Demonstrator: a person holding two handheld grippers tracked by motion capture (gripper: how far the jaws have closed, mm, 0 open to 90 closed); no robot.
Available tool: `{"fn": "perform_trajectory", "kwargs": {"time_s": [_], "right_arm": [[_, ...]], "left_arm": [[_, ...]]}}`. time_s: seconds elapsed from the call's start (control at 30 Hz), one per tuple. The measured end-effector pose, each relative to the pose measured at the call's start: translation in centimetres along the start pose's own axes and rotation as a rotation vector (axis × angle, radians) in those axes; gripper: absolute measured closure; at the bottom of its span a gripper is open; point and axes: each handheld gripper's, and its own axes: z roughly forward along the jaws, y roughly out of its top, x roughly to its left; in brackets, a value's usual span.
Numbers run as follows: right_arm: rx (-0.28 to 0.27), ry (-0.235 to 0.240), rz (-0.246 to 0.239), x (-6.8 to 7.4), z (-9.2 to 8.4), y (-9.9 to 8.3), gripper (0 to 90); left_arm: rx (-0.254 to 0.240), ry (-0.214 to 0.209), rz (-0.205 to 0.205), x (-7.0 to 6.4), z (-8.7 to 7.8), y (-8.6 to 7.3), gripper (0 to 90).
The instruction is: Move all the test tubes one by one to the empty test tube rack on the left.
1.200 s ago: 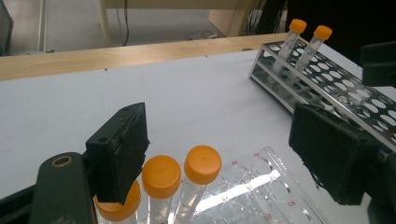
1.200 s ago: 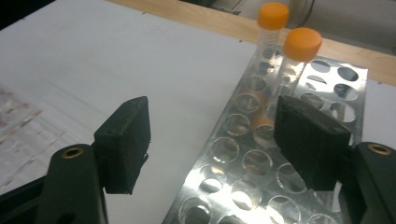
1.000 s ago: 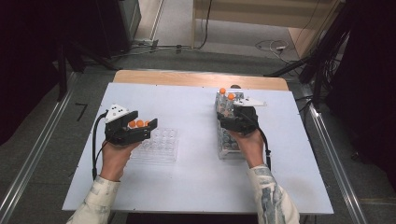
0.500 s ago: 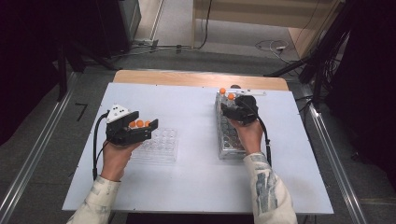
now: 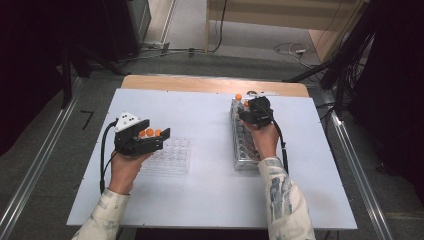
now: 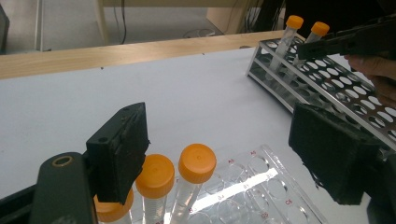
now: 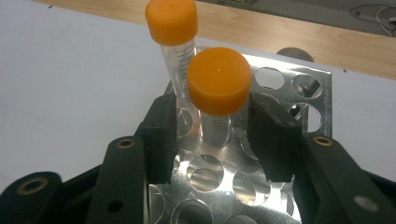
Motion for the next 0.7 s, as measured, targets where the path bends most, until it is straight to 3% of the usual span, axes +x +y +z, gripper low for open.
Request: {"fn": "perform_trajectory", "kwargs": {"time_s": [0.23, 0.7], "right_arm": [[0.026, -0.012, -0.01, 0.15, 0.46, 0.3, 60.2], [0.02, -0.036, -0.02, 0.31, 0.54, 0.33, 71.2]], "left_arm": [[0.003, -0.002, 0.002, 0.0, 0.04, -0.02, 20.5], [-0.001, -0.003, 0.001, -0.02, -0.01, -0.01, 20.5]]}}
